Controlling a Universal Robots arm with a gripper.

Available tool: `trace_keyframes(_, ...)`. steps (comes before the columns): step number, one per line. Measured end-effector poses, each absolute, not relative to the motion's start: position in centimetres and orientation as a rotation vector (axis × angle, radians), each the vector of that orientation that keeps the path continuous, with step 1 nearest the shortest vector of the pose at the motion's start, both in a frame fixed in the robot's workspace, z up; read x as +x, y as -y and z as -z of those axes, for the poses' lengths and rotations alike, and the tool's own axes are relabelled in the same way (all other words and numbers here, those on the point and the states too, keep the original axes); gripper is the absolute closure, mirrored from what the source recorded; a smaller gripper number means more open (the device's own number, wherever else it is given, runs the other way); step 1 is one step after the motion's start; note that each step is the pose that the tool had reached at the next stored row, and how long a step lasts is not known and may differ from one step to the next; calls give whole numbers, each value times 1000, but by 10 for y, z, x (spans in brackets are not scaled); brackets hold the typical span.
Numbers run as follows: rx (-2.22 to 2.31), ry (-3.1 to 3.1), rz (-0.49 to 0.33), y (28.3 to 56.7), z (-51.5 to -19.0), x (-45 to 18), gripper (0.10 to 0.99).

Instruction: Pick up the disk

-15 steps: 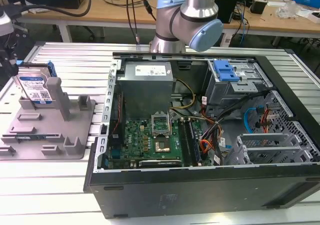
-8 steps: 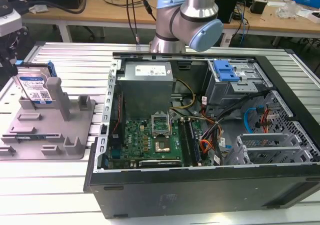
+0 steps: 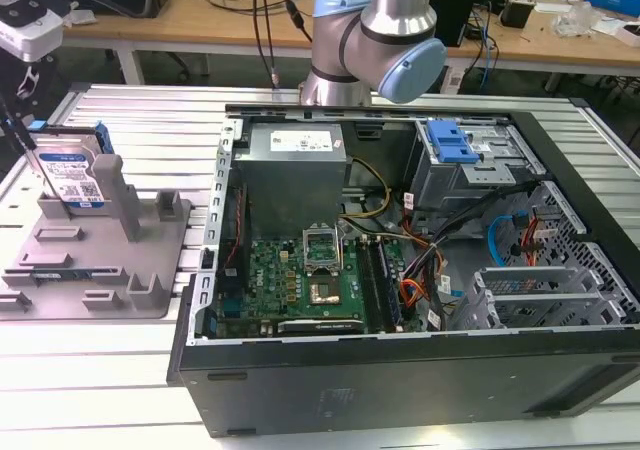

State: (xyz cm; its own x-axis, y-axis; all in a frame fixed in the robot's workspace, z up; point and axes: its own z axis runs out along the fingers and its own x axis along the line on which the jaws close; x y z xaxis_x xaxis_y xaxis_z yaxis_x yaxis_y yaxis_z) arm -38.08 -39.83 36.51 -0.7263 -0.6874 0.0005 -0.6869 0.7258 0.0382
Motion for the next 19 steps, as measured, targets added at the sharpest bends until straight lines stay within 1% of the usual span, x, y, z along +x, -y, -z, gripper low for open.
trace_keyframes(1, 1202, 2886, 55, 398, -365, -381, 918)
trace_keyframes(3, 1284, 2849, 54, 398, -365, -381, 788)
trace_keyframes(5, 1416, 2785, 53, 398, -365, -381, 545)
trace_keyframes(11, 1615, 2693, 36, 398, -365, -381, 545)
trace_keyframes(19, 1856, 2530, 36, 398, -362, -381, 545)
